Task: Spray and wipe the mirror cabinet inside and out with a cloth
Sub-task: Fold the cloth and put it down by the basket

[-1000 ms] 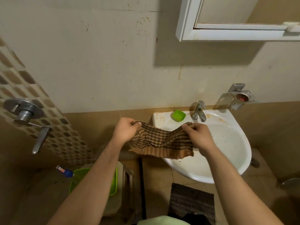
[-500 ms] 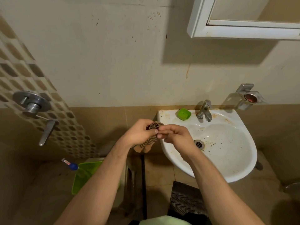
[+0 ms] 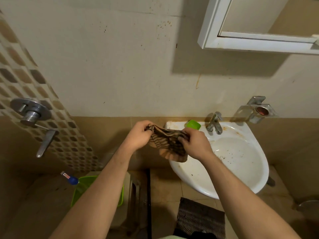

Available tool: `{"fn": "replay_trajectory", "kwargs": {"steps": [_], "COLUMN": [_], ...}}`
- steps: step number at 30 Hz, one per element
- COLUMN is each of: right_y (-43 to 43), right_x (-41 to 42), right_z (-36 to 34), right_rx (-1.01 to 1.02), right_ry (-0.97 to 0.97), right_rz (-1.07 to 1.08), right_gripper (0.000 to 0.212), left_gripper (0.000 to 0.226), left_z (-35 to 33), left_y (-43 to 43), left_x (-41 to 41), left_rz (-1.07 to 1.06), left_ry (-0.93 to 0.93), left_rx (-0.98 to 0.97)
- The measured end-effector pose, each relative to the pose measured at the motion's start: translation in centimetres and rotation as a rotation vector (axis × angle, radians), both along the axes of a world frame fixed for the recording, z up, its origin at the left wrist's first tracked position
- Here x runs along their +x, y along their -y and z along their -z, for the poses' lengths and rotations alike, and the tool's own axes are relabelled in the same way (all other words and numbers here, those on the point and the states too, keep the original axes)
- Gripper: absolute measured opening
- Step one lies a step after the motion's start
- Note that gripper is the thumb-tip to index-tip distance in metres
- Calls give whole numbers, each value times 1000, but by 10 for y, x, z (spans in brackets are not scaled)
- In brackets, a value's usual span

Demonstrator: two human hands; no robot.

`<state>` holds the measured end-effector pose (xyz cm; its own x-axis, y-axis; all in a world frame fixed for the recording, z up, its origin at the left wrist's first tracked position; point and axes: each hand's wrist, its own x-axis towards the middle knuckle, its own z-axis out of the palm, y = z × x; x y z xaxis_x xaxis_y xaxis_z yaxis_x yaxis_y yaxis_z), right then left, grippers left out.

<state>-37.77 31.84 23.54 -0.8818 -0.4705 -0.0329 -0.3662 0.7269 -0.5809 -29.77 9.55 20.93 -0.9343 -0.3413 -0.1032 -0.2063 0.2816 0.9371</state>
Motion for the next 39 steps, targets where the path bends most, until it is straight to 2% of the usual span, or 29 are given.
{"fn": "replay_trajectory", "kwargs": {"steps": [2, 5, 7, 9, 10, 12, 14, 16, 17, 20, 22, 26, 28, 30, 32, 34, 36, 38, 39], "right_y": [0, -2, -4, -2, 1, 7, 13, 18, 19, 25, 33, 49, 58, 69, 74, 82, 90, 94, 95], "right_x": [-5, -13, -23, -34, -36, -30, -8, 19, 28, 40, 43, 51, 56, 64, 69, 71, 74, 78, 80], "right_z": [-4, -19, -38, -60, -67, -59, -26, 8, 23, 53, 64, 76, 81, 89, 93, 99, 102, 103, 105], "right_rx": [42, -220, -467, -766, -867, -872, -811, -791, -761, -622, -585, -449, -352, -318, -319, -239, -122, 7, 61], "right_ry": [35, 271, 450, 604, 690, 861, 1063, 1214, 1229, 1150, 1146, 1066, 913, 809, 741, 650, 547, 408, 337], "right_rz": [-36, -26, -83, -108, -107, -96, -16, 123, 199, 336, 319, 220, 148, 60, -49, -178, -267, -309, -325], "right_gripper": [20, 11, 9, 22, 31, 43, 37, 29, 27, 18, 17, 32, 54, 85, 96, 82, 70, 65, 57], "left_gripper": [35, 30, 24, 25, 29, 45, 63, 66, 61, 23, 22, 39, 53, 76, 97, 110, 116, 111, 101], "left_z": [-1, -20, -40, -62, -67, -55, -16, 22, 39, 67, 76, 78, 79, 83, 84, 86, 93, 97, 98], "left_y": [-2, 0, 12, 28, 33, 32, 27, 18, 15, 12, 17, 27, 27, 30, 30, 34, 41, 45, 46], "left_x": [-1, 6, 10, 11, 12, 16, 24, 41, 49, 70, 83, 114, 126, 140, 149, 163, 175, 182, 184], "left_rz": [-12, 0, -37, 3, 47, 132, 120, 44, 9, -76, -136, -240, -338, -392, -393, -372, -371, -356, -335], "left_ry": [20, 39, -62, -177, -181, -69, 72, 190, 246, 330, 338, 291, 234, 182, 150, 145, 186, 260, 300], "left_rx": [-5, 115, 361, 636, 689, 718, 793, 851, 816, 709, 697, 520, 418, 406, 394, 370, 254, 77, 1]}}
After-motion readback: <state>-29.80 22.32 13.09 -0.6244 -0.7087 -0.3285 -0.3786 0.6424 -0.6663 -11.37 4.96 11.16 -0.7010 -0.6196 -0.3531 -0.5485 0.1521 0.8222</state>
